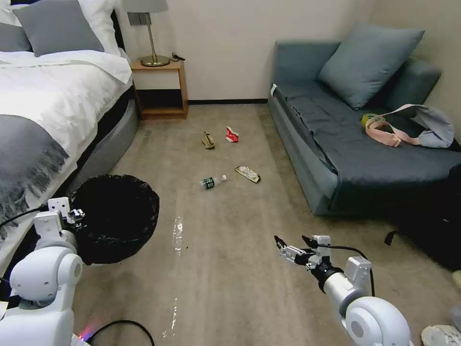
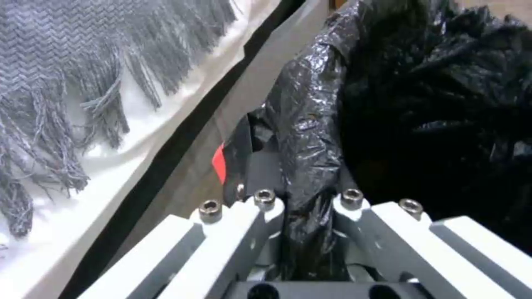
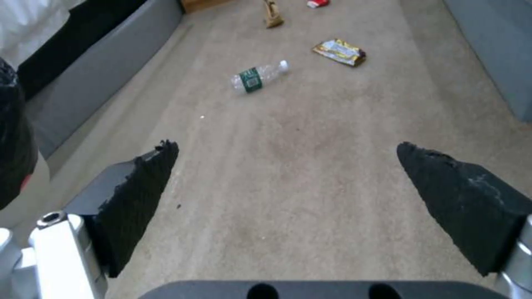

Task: Pick up the trash bin, then pick up the garbage on the floor and place it into the trash bin.

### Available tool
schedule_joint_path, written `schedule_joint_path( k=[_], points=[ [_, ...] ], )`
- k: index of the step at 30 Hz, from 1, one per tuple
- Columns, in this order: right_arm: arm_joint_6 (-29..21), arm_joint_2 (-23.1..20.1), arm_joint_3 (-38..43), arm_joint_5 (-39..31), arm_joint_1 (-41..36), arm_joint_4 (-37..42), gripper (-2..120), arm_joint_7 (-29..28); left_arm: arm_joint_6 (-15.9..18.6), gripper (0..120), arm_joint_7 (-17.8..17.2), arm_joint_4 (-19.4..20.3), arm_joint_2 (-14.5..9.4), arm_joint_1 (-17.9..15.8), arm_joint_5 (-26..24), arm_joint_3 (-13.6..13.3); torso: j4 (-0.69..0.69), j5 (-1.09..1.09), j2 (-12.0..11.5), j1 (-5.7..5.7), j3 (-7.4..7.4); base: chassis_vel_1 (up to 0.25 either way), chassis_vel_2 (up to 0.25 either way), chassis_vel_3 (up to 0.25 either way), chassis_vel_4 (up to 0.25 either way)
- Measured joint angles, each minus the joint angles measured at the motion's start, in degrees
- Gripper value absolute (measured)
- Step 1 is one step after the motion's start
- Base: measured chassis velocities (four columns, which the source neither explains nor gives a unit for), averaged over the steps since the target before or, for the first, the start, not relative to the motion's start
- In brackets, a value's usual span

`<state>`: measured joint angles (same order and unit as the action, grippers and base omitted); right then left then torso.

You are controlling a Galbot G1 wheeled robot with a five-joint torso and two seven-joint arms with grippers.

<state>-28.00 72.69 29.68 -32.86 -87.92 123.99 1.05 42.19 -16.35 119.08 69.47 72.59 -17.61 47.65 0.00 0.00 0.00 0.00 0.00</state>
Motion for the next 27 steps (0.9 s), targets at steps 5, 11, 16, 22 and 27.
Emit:
schedule_joint_path(
  k=[5, 11, 16, 22, 27],
  points=[
    [0.19, 0.2, -0.3, 0.41, 0.37, -1.1, 100, 0.36, -0.02, 4, 0.52, 1.8, 0.42, 0.88, -0.13, -0.39, 0.0, 0.01, 0.0, 0.0, 0.0, 0.0, 0.0, 0.0, 0.0],
    [0.47, 0.38, -0.7, 0.83, 0.45, -1.72, 100, 0.58, -0.05, 4, 0.63, 1.48, 0.9, 1.21, 0.38, -0.52, 0.0, 0.0, 0.0, 0.0, 0.0, 0.0, 0.0, 0.0, 0.0],
    [0.97, 0.45, -1.16, 1.43, 0.66, -2.52, 100, 0.99, -0.06, 4, 1.38, 0.92, 1.49, 1.35, 1.31, -0.62, 0.0, 0.01, 0.0, 0.0, 0.0, 0.0, 0.0, 0.0, 0.0],
    [1.51, 0.34, -1.37, 1.83, 1.13, -3.52, 100, 1.44, -0.05, 4, 2.14, 0.18, 1.76, 1.1, 2.39, -0.56, 0.0, 0.0, 0.0, 0.0, 0.0, -0.053, 0.042, 0.042, -0.052],
    [1.82, 0.1, -1.56, 2.05, 1.61, -4.28, 100, 1.78, -0.06, 4, 2.35, -0.25, 2.37, 1.13, 3.43, -0.56, 0.0, 0.0, 0.0, 0.0, 0.0, -0.05, 0.069, 0.054, -0.057]
  ],
)
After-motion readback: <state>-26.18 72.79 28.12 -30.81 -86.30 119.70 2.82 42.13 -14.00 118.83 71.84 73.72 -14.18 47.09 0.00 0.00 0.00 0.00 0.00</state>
